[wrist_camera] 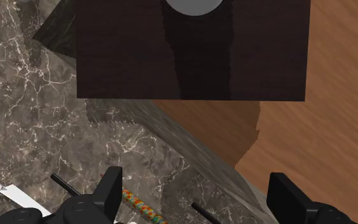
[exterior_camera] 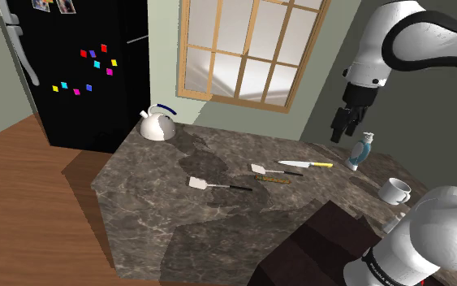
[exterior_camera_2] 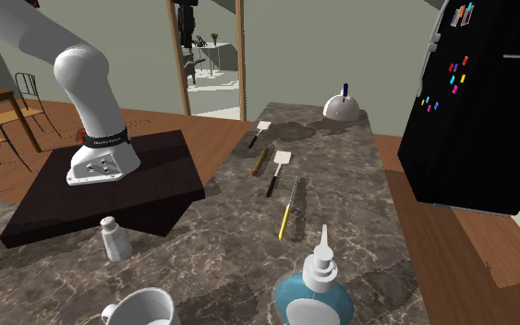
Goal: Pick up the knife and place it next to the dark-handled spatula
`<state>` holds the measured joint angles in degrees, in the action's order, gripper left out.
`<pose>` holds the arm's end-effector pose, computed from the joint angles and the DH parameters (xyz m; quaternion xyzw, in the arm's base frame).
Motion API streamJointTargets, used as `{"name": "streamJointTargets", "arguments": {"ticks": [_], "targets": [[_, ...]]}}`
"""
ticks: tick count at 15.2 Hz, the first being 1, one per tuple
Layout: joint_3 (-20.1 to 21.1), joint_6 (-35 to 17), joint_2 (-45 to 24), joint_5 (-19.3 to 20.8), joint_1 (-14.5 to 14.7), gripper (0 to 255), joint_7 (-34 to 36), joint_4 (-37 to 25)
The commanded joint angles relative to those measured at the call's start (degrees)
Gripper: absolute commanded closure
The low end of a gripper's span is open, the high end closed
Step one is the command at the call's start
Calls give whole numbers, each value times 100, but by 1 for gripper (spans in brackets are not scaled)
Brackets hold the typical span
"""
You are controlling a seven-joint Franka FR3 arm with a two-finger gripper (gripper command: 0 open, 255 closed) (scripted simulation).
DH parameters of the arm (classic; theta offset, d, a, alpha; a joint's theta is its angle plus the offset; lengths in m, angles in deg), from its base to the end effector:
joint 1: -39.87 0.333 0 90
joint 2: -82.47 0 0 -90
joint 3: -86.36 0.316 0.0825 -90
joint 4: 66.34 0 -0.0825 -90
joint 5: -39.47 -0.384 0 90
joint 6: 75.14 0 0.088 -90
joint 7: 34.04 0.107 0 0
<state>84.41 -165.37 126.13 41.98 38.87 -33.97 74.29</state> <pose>0.3069 -0.0224 0.5371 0.9980 -0.0195 -0.0591 0.0089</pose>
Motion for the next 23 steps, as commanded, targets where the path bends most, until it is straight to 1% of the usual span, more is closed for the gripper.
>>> {"name": "streamJointTargets", "arguments": {"ticks": [1, 7, 12, 15, 18, 21, 23], "targets": [[0, 0, 0, 0, 0, 0, 0, 0], [-760, -805, -114, 654, -115, 0, -1246, 611], [-1438, -1611, -561, 1168, -213, 0, -2261, 863], [-1853, -2144, -986, 1416, -242, 0, -2868, 892], [-2275, -2699, -1519, 1583, -220, 0, -3483, 829], [-2694, -3262, -2148, 1624, -143, 0, -4131, 679], [-2965, -3633, -2617, 1554, -64, 0, -4600, 533]]}}
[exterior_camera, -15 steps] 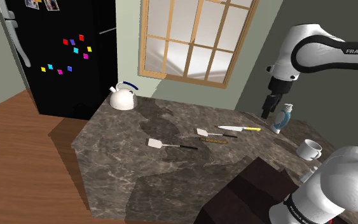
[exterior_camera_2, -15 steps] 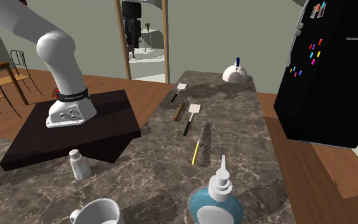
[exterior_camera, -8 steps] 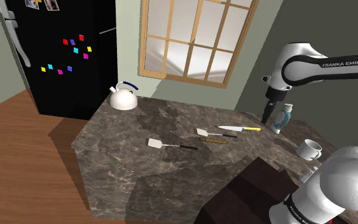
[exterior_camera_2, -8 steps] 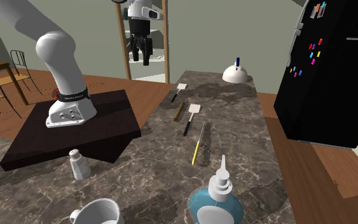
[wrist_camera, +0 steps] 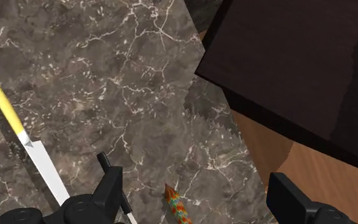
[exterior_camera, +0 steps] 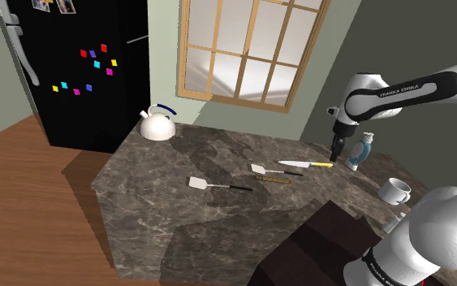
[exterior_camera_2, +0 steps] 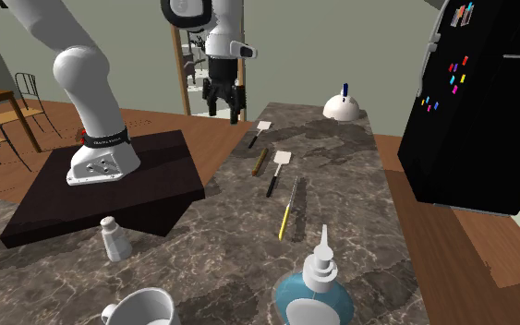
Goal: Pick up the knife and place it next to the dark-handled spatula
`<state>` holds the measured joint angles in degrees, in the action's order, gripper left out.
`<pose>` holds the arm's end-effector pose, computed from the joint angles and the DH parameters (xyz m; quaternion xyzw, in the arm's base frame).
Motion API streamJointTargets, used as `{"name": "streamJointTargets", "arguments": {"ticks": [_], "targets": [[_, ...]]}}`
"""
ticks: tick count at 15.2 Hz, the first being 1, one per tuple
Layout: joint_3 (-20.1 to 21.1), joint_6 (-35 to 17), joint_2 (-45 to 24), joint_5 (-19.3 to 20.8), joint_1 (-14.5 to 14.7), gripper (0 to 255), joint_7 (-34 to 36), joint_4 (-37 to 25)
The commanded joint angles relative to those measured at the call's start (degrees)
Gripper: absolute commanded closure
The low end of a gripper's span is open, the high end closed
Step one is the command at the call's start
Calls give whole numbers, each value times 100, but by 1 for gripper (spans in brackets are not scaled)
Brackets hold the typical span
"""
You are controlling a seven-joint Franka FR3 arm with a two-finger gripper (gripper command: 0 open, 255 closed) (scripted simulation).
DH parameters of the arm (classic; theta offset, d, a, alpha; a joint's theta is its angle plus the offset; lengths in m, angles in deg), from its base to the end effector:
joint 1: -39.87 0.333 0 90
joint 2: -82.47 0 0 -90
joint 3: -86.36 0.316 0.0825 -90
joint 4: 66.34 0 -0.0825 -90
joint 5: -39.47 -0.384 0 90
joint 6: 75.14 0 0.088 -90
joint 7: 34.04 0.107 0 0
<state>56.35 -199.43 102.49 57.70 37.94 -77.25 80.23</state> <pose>0.3477 -0.2251 0.3662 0.9767 0.2079 -0.0513 0.0138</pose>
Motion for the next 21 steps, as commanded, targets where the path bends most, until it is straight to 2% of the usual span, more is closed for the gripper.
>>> {"name": "streamJointTargets", "arguments": {"ticks": [1, 5, 9, 12, 15, 21], "targets": [[-287, -409, -502, -91, 74, 0, -523, -146], [-714, -1083, -1590, -676, 248, 0, -1674, -570], [-777, -1573, -2771, -1688, 177, 0, -3030, -1135], [-495, -1776, -3594, -2398, -168, 0, -3955, -1660], [-125, -1877, -4330, -2894, -594, 0, -4687, -2257], [524, -1894, -5591, -3340, -1340, 0, -5639, -3557]]}}
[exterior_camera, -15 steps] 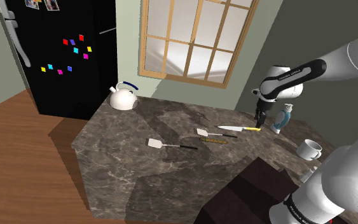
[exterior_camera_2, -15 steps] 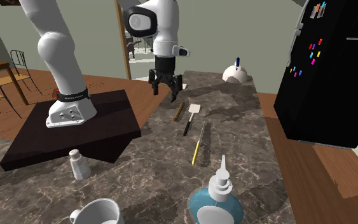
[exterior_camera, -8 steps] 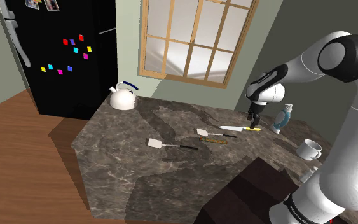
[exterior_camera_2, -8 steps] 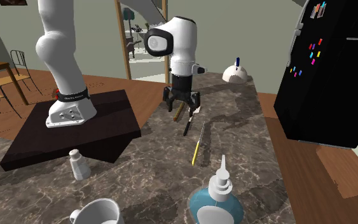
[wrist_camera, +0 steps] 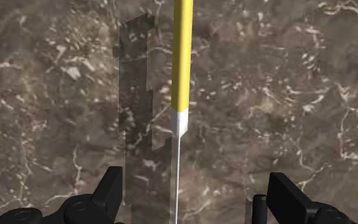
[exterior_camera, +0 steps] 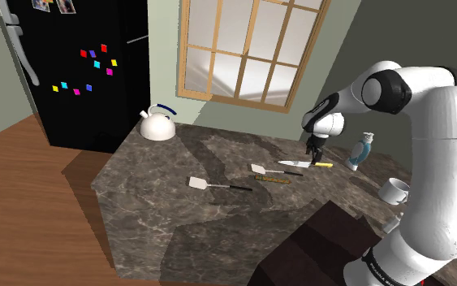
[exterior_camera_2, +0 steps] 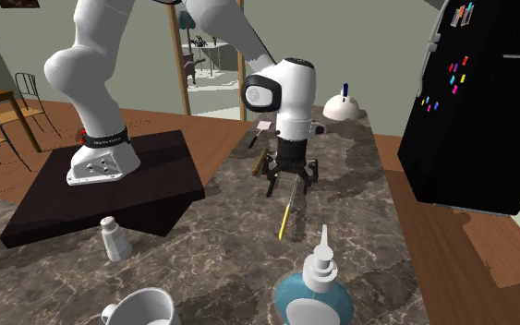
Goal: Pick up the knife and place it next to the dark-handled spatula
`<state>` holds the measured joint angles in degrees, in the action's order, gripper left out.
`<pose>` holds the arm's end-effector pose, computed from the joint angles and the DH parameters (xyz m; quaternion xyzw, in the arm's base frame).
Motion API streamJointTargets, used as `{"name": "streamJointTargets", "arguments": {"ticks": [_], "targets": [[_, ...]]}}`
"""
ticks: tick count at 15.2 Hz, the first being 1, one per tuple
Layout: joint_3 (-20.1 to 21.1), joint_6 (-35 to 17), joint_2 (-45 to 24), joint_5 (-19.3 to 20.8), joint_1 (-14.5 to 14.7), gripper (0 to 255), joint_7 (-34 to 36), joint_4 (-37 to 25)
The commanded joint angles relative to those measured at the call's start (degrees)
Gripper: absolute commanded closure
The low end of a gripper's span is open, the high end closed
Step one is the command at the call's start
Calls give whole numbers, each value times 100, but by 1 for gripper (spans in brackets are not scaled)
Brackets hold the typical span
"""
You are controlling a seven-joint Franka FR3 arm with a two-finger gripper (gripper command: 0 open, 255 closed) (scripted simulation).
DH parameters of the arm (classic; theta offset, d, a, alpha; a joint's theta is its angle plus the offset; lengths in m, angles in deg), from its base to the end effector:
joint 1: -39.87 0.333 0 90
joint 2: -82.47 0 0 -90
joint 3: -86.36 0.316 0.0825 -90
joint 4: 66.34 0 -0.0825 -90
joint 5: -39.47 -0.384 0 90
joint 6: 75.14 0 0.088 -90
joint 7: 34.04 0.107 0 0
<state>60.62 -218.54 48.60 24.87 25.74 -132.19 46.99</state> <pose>0.4722 -0.3880 0.1921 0.9040 0.4250 -0.0418 0.0211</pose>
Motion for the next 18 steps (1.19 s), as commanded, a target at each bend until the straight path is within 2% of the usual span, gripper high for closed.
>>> {"name": "streamJointTargets", "arguments": {"ticks": [1, 8, 15, 16, 18], "targets": [[127, -32, -263, -83, -147, 0, -163, -245], [313, -338, -679, -257, -320, 0, -276, -357], [313, -337, -679, -256, -320, 0, -276, -357], [313, -337, -679, -256, -320, 255, -276, -357], [313, -338, -679, -256, -320, 255, -276, -357]]}}
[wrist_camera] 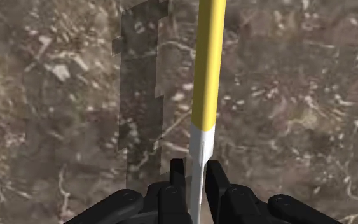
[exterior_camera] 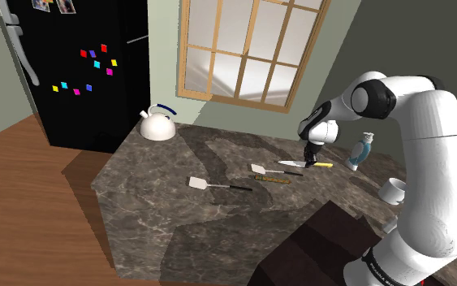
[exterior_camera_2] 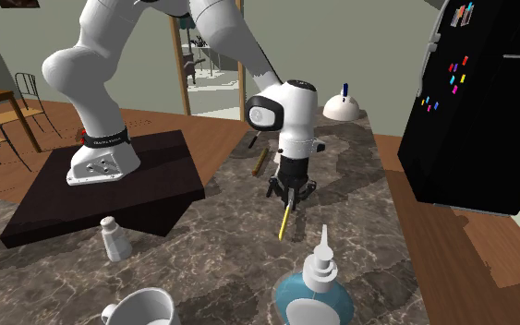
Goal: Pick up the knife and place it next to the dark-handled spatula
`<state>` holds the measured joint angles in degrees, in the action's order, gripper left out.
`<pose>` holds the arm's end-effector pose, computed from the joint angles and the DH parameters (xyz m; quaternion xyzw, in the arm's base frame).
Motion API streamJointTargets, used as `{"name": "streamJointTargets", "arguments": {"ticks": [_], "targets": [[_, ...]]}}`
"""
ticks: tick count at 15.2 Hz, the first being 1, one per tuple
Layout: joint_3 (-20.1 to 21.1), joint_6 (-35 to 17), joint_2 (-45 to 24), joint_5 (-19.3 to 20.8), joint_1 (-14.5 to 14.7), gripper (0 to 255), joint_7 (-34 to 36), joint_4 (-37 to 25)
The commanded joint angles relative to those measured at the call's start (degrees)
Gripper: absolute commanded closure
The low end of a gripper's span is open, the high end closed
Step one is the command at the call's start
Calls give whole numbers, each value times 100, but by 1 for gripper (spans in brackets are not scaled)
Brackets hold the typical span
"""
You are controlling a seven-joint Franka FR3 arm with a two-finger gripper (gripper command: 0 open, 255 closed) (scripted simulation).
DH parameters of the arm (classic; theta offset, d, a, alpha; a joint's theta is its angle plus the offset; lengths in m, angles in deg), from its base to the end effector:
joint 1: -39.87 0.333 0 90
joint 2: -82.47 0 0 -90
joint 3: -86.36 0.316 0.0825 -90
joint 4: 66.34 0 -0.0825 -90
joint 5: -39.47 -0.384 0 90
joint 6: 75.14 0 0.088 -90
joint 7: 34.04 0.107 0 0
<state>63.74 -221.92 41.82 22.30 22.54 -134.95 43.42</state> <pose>0.4769 -0.3973 0.1446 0.8998 0.4340 -0.0404 0.0208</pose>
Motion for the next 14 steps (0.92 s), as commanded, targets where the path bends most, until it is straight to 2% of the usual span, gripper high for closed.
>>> {"name": "streamJointTargets", "arguments": {"ticks": [1, 7, 14], "targets": [[0, 0, 0, 0, 0, 255, 0, 0], [0, 0, 0, 0, 0, 255, 0, 0], [-200, 326, 441, 182, 155, 255, 88, 115]]}}
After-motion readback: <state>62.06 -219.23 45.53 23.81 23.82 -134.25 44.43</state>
